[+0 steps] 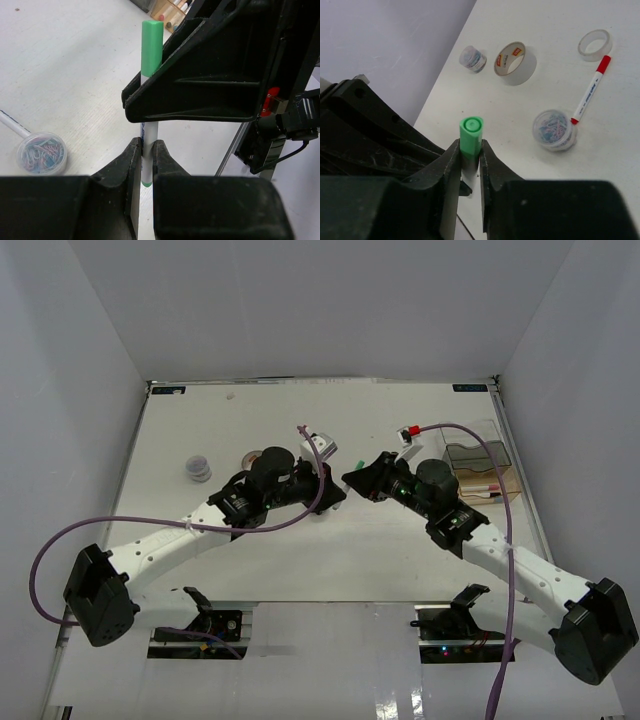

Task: Sort the stationery into containers
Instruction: Place the pen in the storage box.

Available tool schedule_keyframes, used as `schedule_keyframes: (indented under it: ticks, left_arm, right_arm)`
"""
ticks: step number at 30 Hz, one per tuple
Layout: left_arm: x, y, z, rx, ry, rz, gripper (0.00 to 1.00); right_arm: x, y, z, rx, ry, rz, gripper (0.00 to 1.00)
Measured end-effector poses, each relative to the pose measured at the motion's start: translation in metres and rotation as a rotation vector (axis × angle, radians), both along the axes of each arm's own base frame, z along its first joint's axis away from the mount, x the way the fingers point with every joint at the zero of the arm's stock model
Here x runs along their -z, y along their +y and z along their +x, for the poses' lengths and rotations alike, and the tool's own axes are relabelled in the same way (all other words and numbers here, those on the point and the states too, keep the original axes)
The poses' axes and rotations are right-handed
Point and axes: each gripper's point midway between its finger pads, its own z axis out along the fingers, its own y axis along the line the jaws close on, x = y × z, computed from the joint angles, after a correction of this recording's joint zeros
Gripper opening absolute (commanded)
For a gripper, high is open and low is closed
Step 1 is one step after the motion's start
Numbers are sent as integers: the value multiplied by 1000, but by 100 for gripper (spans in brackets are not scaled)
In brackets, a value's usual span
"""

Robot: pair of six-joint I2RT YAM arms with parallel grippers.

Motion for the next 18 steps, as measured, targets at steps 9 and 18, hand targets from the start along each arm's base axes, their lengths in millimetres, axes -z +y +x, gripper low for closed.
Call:
schedule_keyframes:
  ticks: [9,18]
  left_arm:
    - [15,1,10,-64,29,27,63]
    - [23,13,44,-258,135,126,98]
  right_arm:
    - [5,-16,5,92,2,-9,8]
    - [30,-126,48,533,69,-93,8]
